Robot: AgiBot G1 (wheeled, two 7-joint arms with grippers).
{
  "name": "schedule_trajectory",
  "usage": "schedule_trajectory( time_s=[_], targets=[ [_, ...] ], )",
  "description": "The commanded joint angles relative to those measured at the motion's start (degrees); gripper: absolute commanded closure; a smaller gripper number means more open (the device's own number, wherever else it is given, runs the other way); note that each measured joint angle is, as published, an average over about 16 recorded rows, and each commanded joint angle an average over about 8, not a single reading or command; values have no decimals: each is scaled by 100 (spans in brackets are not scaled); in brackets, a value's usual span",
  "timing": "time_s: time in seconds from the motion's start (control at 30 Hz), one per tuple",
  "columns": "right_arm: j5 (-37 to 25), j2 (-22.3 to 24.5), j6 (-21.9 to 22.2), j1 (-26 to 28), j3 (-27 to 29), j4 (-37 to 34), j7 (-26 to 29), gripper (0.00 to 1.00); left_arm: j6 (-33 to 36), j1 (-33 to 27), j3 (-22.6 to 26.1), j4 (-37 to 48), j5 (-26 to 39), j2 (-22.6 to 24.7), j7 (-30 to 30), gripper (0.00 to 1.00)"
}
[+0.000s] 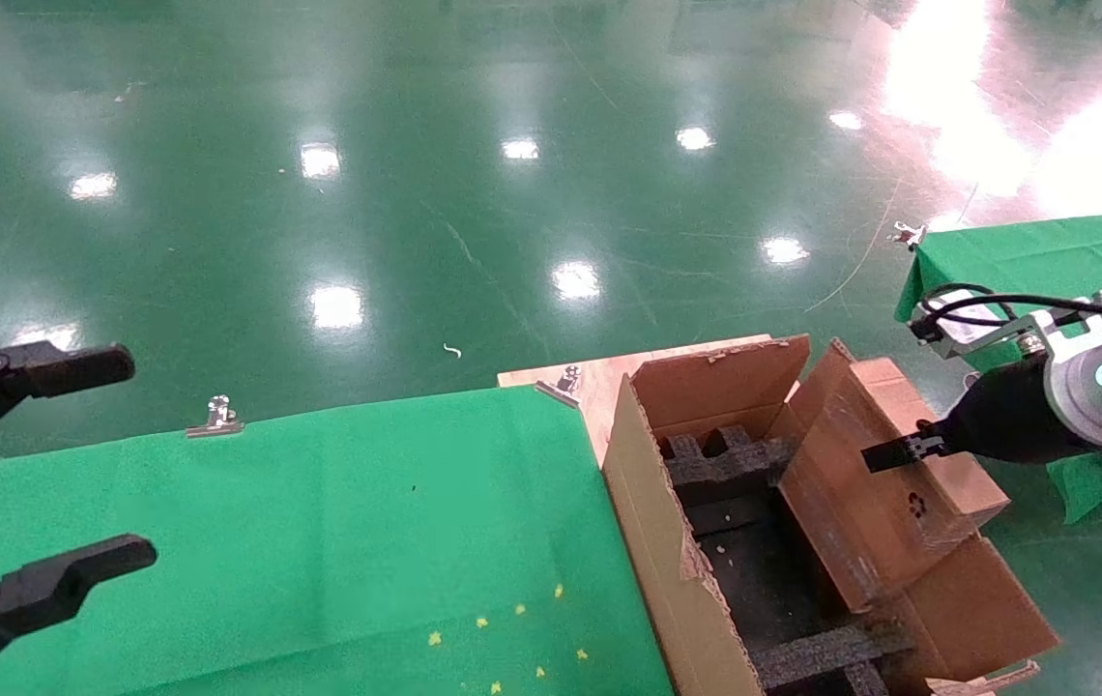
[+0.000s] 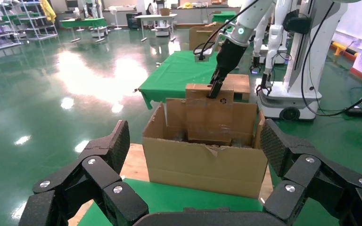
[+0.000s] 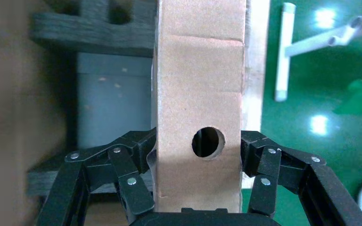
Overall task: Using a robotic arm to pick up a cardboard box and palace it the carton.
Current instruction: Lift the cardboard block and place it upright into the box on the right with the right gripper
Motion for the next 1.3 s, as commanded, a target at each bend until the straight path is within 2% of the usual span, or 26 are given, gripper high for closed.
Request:
schedule_trajectory(
  time_s=[0.03, 0.5, 1.07, 1.3],
  targets=[
    [-179, -45, 15, -29, -43, 24, 141, 100, 0, 0, 0, 0, 0, 0, 0, 0],
    [-603, -229, 423, -439, -235, 44, 544, 100, 0, 0, 0, 0, 0, 0, 0, 0],
    [-1044, -458, 1532, -1365, -529, -163, 942, 100, 0, 0, 0, 0, 0, 0, 0, 0],
    [-1096, -711, 1941, -1652, -629, -531, 846, 100, 0, 0, 0, 0, 0, 0, 0, 0]
  ],
)
